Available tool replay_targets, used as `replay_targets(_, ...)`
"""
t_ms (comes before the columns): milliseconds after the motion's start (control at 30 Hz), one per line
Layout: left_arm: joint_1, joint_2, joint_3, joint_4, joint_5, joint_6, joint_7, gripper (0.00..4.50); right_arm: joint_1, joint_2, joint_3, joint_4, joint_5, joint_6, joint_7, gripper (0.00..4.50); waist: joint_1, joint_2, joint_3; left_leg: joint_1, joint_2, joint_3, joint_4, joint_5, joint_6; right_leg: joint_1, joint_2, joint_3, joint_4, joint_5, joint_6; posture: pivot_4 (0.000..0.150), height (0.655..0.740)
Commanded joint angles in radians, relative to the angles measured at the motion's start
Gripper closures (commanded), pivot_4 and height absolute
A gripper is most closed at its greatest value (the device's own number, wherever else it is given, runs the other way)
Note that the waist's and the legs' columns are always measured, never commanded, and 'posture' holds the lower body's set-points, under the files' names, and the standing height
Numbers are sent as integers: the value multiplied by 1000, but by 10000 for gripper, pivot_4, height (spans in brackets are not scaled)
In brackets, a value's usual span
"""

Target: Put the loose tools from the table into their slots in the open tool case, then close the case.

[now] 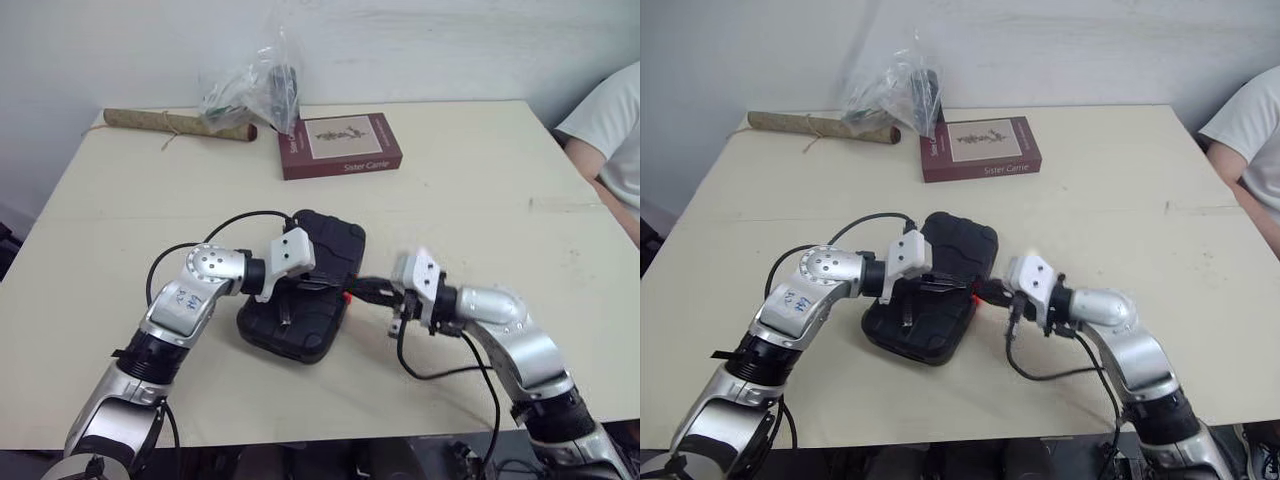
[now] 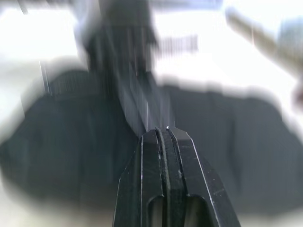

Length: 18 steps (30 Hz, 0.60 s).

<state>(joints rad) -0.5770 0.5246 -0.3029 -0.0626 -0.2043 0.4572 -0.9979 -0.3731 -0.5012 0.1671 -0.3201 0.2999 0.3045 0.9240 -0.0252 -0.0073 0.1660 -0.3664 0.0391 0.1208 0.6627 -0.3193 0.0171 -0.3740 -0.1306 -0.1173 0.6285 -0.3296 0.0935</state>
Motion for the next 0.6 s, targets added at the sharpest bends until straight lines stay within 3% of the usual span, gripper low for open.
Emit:
replay_targets(33,96,16,-73,91,38,25,-32,44606,-4,-27,-3,-6,4,10,16,45000,7,-4,-3,0,0,-1,0,0,0,0,0,0,0,0,0,1500,7400)
replay_targets(233,117,-35,139,63,-63,-259,-16,44606,27,-131,-150,-31,89,60,34,45000,19,-5,-2,-3,-2,0,1,-1,2,-1,-4,-1,-2,1,1,1500,7400)
replay_targets(333,190,37,265,1,-110,-281,-17,36808,75,-267,-254,-21,128,44,141,35335,20,-1,4,-4,-2,0,1,-1,2,-1,-3,-1,-2,0,1,1500,7400)
replay_targets(433,326,187,418,-65,-165,-100,1,23786,106,-368,-340,80,96,-86,216,20920,7,-1,10,-4,-1,1,0,-1,2,-2,-2,-2,-2,0,0,1500,7400)
replay_targets(567,514,286,652,-77,-170,-81,68,5355,91,-463,-402,290,44,-324,323,966,-5,0,14,-3,0,2,-1,-1,2,-2,-2,-2,-3,0,0,1500,7400)
replay_targets(600,556,296,711,-75,-161,-82,97,1138,77,-478,-415,343,40,-348,326,0,-3,-1,16,-3,-1,2,-1,-1,2,-2,-3,-1,-3,0,0,1500,7400)
